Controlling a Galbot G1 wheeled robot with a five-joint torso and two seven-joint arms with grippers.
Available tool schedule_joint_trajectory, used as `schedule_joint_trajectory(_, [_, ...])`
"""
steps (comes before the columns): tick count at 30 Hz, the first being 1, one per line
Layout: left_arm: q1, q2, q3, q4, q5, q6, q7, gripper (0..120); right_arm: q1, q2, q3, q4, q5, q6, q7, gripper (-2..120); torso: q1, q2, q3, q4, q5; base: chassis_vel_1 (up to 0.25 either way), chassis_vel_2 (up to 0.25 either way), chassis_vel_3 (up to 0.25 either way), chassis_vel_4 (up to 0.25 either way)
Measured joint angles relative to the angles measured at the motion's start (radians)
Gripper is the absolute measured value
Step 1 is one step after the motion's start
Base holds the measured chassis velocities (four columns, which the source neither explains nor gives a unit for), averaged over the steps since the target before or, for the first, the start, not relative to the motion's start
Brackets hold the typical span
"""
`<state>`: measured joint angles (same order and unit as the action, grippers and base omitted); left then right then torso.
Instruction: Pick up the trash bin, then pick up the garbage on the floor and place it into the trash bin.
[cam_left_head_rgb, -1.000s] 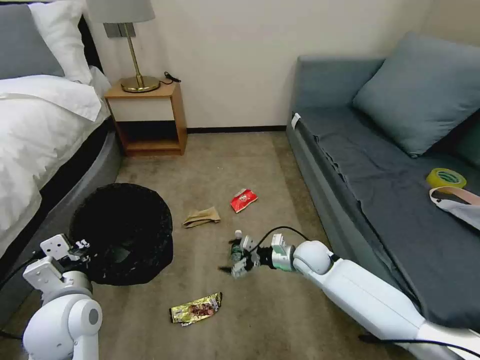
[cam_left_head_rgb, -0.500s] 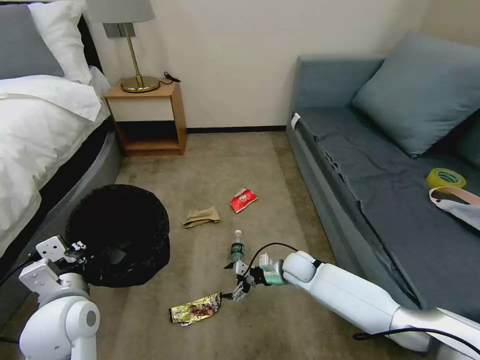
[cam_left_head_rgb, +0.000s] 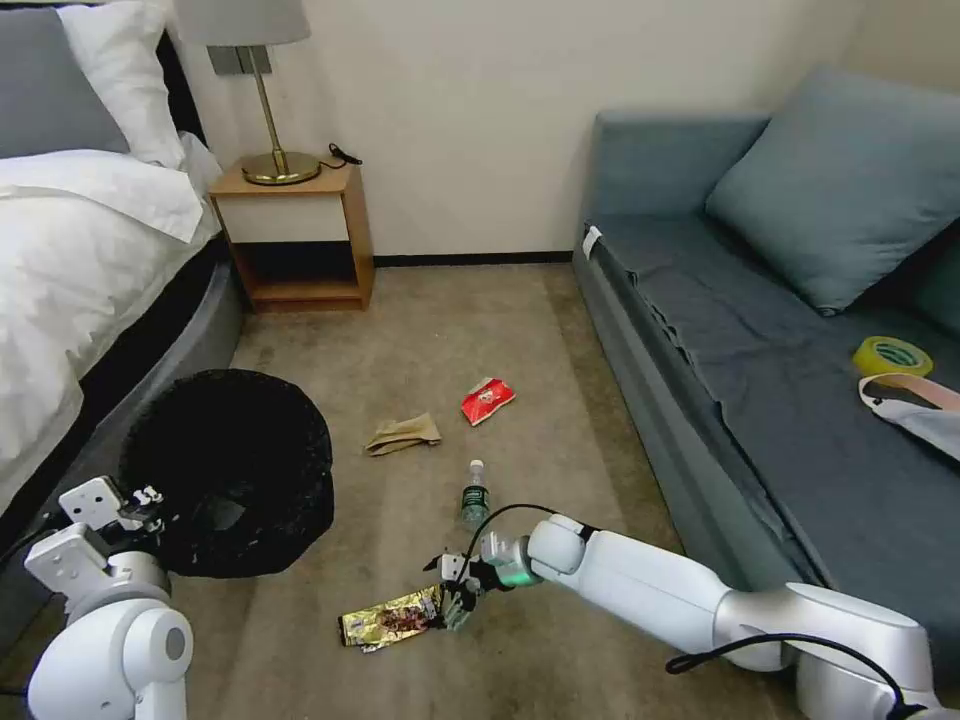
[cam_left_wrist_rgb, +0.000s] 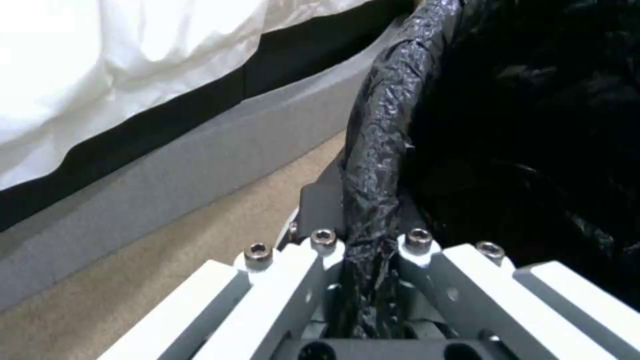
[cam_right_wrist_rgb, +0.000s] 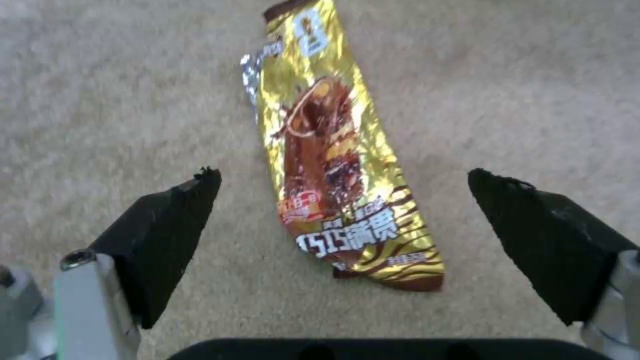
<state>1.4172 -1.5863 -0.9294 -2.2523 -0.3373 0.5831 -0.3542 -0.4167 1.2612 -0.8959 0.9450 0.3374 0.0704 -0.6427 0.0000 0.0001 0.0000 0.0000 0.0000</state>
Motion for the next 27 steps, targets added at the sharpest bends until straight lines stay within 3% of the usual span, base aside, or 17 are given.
schedule_joint_trajectory(12, [0.005, -0.003, -0.002, 0.001, 0.001, -0.007, 0.001, 3, -0.006, 0.066, -0.001, -0.133, -0.047, 0.057, -0.008, 96, 0.0, 0.0, 0.0, 0.0, -0.0001, 0.0, 0.0, 0.0, 0.0])
schedule_joint_trajectory(27, [0.013, -0.008, -0.003, -0.012, 0.005, -0.011, 0.002, 3, -0.029, 0.1, 0.013, -0.199, -0.082, 0.084, 0.002, 96, 0.0, 0.0, 0.0, 0.0, 0.0, 0.0, 0.0, 0.0, 0.0])
